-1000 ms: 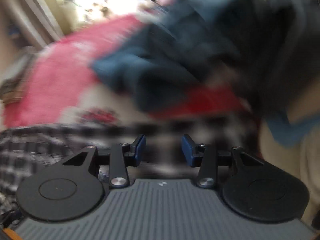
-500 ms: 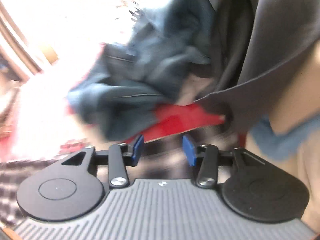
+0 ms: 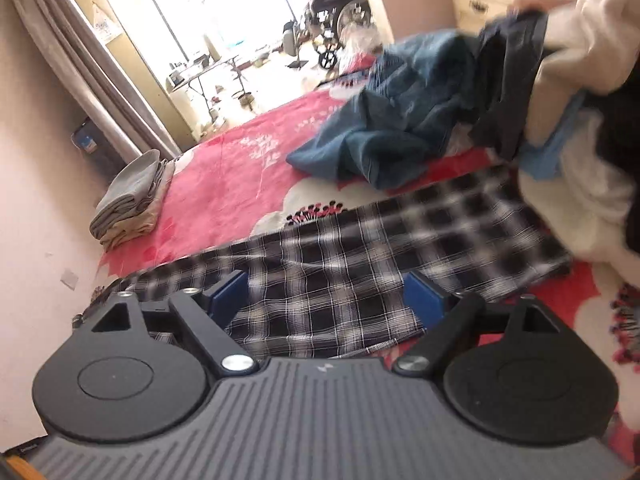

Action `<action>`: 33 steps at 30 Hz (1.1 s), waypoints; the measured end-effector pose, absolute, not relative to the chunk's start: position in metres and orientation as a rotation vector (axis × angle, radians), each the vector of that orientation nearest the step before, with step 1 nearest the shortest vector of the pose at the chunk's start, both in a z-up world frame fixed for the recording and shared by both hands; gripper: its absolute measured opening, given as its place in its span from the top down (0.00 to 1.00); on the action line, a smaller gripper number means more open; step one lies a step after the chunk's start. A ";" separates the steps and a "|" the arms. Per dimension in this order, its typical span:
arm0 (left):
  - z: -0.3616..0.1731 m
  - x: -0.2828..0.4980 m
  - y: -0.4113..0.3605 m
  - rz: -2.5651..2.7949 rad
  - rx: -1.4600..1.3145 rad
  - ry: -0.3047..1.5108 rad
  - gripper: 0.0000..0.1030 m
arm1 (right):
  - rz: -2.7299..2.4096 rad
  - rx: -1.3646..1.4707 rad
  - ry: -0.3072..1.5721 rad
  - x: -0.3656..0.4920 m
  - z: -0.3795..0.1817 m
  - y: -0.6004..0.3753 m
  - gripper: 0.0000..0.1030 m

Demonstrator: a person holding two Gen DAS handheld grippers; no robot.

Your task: Fold clothes

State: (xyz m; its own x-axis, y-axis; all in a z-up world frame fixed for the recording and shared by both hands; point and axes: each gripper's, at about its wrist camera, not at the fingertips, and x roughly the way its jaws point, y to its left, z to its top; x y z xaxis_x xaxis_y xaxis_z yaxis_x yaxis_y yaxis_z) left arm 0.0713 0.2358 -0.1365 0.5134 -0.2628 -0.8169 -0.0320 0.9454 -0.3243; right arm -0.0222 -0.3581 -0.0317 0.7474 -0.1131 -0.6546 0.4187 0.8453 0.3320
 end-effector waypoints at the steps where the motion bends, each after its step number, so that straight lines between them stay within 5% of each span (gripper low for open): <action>1: -0.143 0.074 0.242 -0.130 -0.324 1.052 0.38 | -0.312 0.461 0.646 -0.027 -0.025 -0.351 0.01; 9: -0.143 0.071 0.239 0.032 -0.248 1.190 0.38 | -0.353 0.312 0.558 -0.038 -0.010 -0.335 0.01; 16: -0.124 0.086 0.199 0.210 -0.205 1.236 0.39 | -0.398 0.305 0.656 -0.081 -0.068 -0.349 0.01; 24: 0.004 0.026 0.176 0.491 -0.281 1.073 0.35 | -0.114 -0.009 0.777 -0.060 -0.078 -0.346 0.01; 33: 0.090 0.027 0.161 0.413 -0.219 0.901 0.24 | -0.107 0.057 0.571 -0.023 -0.053 -0.353 0.01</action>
